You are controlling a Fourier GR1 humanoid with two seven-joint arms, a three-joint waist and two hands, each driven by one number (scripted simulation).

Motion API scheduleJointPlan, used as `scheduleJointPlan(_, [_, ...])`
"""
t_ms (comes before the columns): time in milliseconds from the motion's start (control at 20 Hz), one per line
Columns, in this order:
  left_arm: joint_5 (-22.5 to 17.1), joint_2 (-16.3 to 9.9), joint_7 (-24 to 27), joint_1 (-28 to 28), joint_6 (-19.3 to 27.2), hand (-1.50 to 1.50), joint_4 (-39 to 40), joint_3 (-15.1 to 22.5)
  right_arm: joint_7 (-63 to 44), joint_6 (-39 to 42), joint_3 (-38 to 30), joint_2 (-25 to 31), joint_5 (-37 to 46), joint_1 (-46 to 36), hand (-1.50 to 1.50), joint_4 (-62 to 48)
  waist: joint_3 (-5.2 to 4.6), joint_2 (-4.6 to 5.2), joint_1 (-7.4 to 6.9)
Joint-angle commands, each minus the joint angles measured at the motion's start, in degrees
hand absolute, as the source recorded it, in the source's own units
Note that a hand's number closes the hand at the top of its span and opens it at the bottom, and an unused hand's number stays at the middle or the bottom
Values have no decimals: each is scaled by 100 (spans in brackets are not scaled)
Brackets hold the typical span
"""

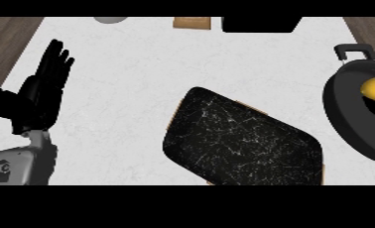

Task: Pick the lemon from the tray and place it in the pot

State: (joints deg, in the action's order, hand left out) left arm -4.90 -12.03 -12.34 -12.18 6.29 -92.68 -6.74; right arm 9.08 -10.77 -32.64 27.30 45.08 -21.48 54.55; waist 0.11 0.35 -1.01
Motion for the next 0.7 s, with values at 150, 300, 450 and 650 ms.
scheduleJointPlan(150, [155, 184, -162, 9, 194, 0, -211, 170, 1190, 707, -339, 237, -932, -612, -150, -1610, 7, 3, -23])
scheduleJointPlan(300, [-32, -46, -148, -166, 53, 0, -40, -127, 1746, 899, -744, 96, -1599, -739, -150, -1604, 6, -4, 29])
scheduleJointPlan(450, [107, 79, 173, -45, 64, 0, 215, -25, 1832, 1284, -1101, 299, -2113, -1007, -150, -1831, -1, -1, 59])
scheduleJointPlan(650, [-53, -41, 11, -70, -42, 0, 191, -176, 2121, 1869, -1617, 694, -2761, -623, -150, -2054, -4, -23, 113])
